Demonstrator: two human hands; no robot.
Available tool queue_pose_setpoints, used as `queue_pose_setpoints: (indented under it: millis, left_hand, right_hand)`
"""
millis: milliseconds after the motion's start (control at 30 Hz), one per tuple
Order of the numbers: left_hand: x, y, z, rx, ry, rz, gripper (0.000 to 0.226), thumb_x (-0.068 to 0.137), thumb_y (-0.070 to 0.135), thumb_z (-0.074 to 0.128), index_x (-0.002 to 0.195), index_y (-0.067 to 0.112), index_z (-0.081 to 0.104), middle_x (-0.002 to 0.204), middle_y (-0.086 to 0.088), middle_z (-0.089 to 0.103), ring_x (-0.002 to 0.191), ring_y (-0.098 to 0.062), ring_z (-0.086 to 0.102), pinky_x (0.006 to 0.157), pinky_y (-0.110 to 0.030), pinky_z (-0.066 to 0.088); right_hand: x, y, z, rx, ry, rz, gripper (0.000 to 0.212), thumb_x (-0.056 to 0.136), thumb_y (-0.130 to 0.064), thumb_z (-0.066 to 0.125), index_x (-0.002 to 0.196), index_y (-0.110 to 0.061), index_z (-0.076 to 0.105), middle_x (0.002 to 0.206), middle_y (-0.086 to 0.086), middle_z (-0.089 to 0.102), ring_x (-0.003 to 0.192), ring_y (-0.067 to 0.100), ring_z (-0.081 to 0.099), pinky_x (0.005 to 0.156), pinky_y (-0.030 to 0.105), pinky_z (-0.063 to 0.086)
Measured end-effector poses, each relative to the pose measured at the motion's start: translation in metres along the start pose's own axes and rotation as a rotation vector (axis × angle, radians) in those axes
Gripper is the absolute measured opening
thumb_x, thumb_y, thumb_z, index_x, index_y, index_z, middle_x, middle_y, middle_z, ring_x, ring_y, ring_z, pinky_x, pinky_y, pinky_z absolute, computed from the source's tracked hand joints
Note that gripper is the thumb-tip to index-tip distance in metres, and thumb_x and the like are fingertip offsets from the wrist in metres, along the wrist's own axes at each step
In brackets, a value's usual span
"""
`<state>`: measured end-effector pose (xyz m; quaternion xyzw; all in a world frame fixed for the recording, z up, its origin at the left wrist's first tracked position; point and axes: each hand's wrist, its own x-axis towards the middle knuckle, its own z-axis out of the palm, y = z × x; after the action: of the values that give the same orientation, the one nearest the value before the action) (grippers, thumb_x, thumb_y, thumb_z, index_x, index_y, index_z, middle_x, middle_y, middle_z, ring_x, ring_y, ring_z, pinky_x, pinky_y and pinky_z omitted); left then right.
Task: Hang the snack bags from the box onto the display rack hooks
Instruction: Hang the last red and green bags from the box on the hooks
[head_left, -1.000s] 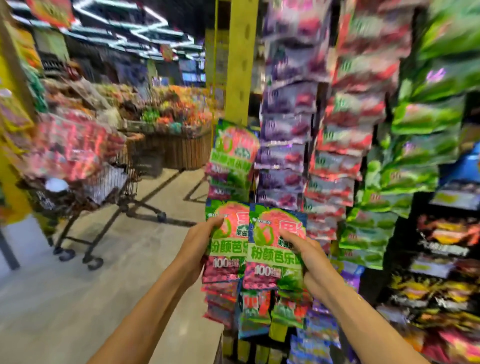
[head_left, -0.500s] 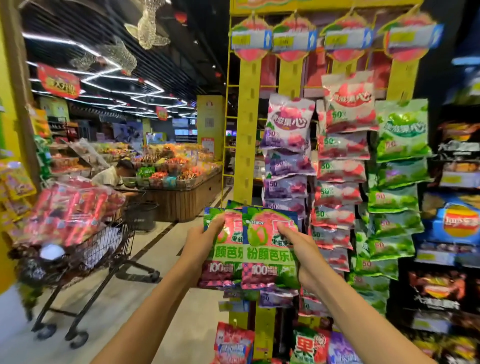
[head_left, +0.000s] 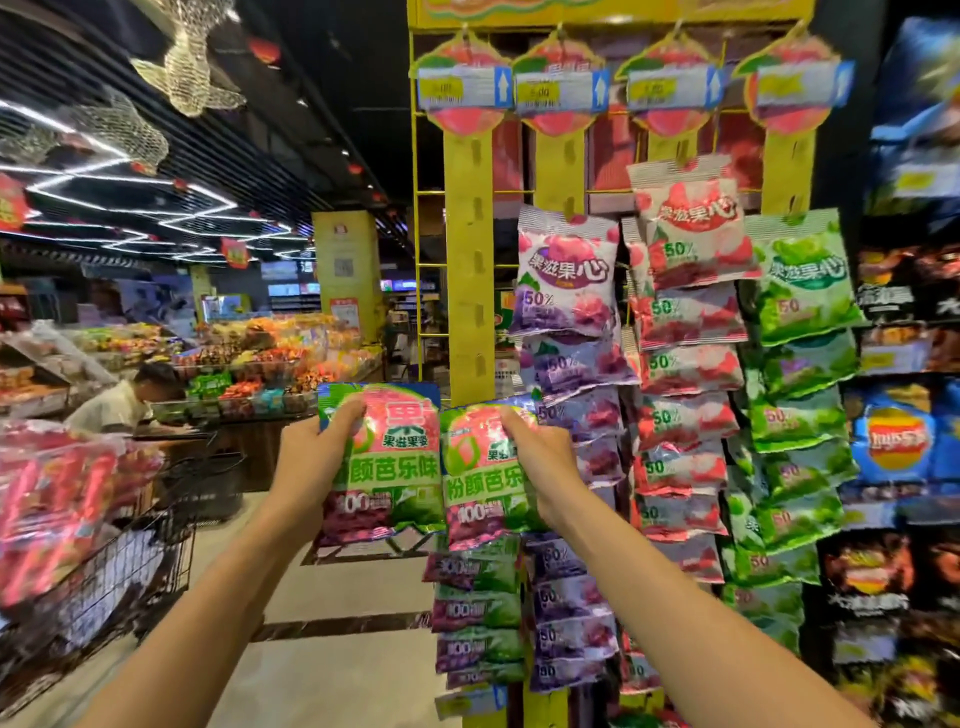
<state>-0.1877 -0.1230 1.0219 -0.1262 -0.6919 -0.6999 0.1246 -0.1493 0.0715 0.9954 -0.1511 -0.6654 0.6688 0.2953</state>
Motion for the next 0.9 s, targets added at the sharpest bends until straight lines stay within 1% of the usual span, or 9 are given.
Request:
queue_pose_setpoints:
  millis: [33,67,167,233,300,433,600,800,900]
  left_hand:
    - [0.006,-0.002,0.001,-0.006,-0.009,-0.006,0.039,0.086,0.040,0.062,0.068,0.009,0.046,0.071,-0.016,0.051,0.063,-0.023,0.053,0.060,-0.030,0.039]
    - [0.010,-0.003,0.003,-0.008,-0.012,-0.008,0.040,0.086,0.039,0.062,0.066,0.010,0.043,0.067,-0.015,0.048,0.061,-0.022,0.051,0.058,-0.027,0.037]
    - [0.020,-0.007,0.005,0.007,-0.024,0.008,0.045,0.088,0.038,0.061,0.061,0.015,0.033,0.058,-0.008,0.034,0.052,-0.017,0.039,0.050,-0.024,0.028]
    - [0.026,-0.011,0.004,-0.017,-0.042,0.003,0.039,0.084,0.043,0.063,0.071,0.012,0.043,0.070,-0.013,0.045,0.062,-0.022,0.047,0.059,-0.030,0.033]
    - [0.029,-0.012,0.001,-0.040,-0.058,-0.022,0.035,0.084,0.042,0.064,0.080,0.011,0.049,0.076,-0.017,0.051,0.063,-0.023,0.054,0.058,-0.032,0.040]
    - [0.031,-0.013,0.003,-0.100,-0.114,-0.103,0.031,0.084,0.040,0.064,0.084,0.010,0.053,0.070,-0.017,0.058,0.052,-0.020,0.062,0.056,-0.031,0.049]
    - [0.034,-0.017,0.005,-0.112,-0.111,-0.127,0.032,0.084,0.040,0.064,0.087,0.009,0.055,0.067,-0.010,0.061,0.050,-0.020,0.063,0.057,-0.032,0.050]
    - [0.035,-0.015,0.019,-0.135,-0.147,-0.153,0.033,0.085,0.035,0.064,0.067,0.008,0.056,0.041,0.001,0.060,0.036,-0.013,0.060,0.051,-0.026,0.048]
    - [0.035,-0.008,0.029,-0.112,-0.165,-0.131,0.032,0.084,0.036,0.063,0.069,0.007,0.060,0.052,-0.006,0.060,0.046,-0.017,0.057,0.056,-0.025,0.040]
  right_hand:
    - [0.003,-0.003,0.006,0.012,0.011,0.004,0.046,0.087,-0.042,0.060,0.061,-0.016,0.032,0.059,0.003,0.029,0.059,0.015,0.030,0.070,0.030,0.015]
    - [0.007,-0.005,0.011,0.008,0.037,0.007,0.048,0.087,-0.040,0.061,0.060,-0.017,0.028,0.057,0.002,0.026,0.056,0.015,0.027,0.054,0.031,0.022]
    - [0.019,-0.009,0.024,0.002,0.119,0.051,0.042,0.086,-0.038,0.061,0.064,-0.016,0.033,0.062,0.000,0.031,0.056,0.016,0.029,0.052,0.030,0.021]
    - [0.022,-0.009,0.030,-0.024,0.184,0.065,0.030,0.085,-0.039,0.061,0.083,-0.011,0.050,0.081,0.006,0.045,0.070,0.019,0.041,0.060,0.028,0.032]
    - [0.024,-0.007,0.032,-0.054,0.227,0.086,0.037,0.087,-0.036,0.060,0.104,-0.003,0.055,0.097,0.011,0.054,0.077,0.022,0.047,0.063,0.029,0.035]
    - [0.024,0.004,0.031,-0.142,0.267,0.077,0.029,0.088,-0.029,0.059,0.075,-0.009,0.043,0.069,0.003,0.046,0.051,0.015,0.037,0.047,0.025,0.027]
    - [0.014,0.014,0.030,-0.171,0.289,0.105,0.036,0.088,-0.037,0.058,0.072,-0.008,0.041,0.065,0.001,0.044,0.053,0.014,0.037,0.046,0.026,0.026]
    - [-0.001,0.029,0.027,-0.195,0.248,0.177,0.060,0.082,-0.065,0.052,0.085,-0.005,0.046,0.086,0.008,0.054,0.071,0.023,0.051,0.057,0.031,0.037]
    - [-0.013,0.028,0.019,-0.416,0.202,0.115,0.059,0.087,-0.065,0.043,0.061,-0.011,0.041,0.061,0.002,0.046,0.052,0.018,0.042,0.048,0.029,0.027]
